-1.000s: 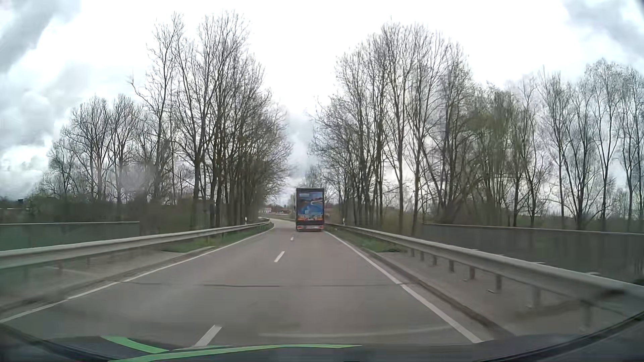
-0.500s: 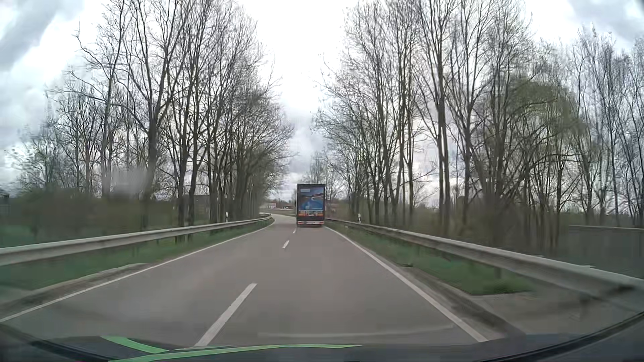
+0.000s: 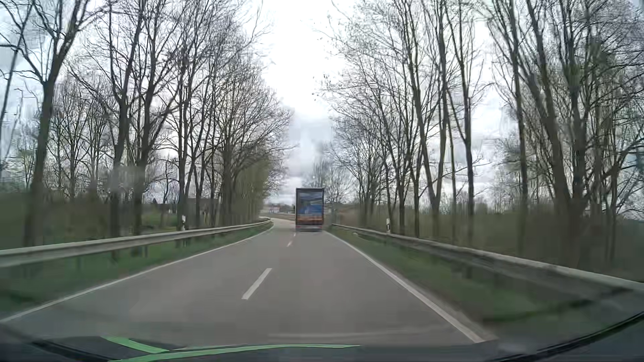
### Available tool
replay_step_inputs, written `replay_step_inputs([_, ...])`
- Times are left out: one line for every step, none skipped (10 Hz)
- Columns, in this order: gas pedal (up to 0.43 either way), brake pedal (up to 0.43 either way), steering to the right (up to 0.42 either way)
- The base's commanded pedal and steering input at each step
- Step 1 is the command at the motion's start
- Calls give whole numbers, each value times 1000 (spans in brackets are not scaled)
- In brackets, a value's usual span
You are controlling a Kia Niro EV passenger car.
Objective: Follow the waypoints while adhering to traffic rules and regulations
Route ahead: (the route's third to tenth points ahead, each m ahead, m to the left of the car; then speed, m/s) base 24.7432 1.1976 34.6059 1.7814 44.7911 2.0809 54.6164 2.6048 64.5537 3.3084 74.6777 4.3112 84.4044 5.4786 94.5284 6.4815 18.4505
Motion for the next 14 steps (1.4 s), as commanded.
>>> replay_step_inputs([177,0,-5])
replay_step_inputs([177,0,-6])
replay_step_inputs([177,0,-6])
replay_step_inputs([189,0,-7])
replay_step_inputs([189,0,-8])
replay_step_inputs([189,0,-8])
replay_step_inputs([197,0,-8])
replay_step_inputs([197,0,-8])
replay_step_inputs([197,0,-8])
replay_step_inputs([197,0,-8])
replay_step_inputs([197,0,-7])
replay_step_inputs([197,0,-7])
replay_step_inputs([197,0,-7])
replay_step_inputs([197,0,-7])
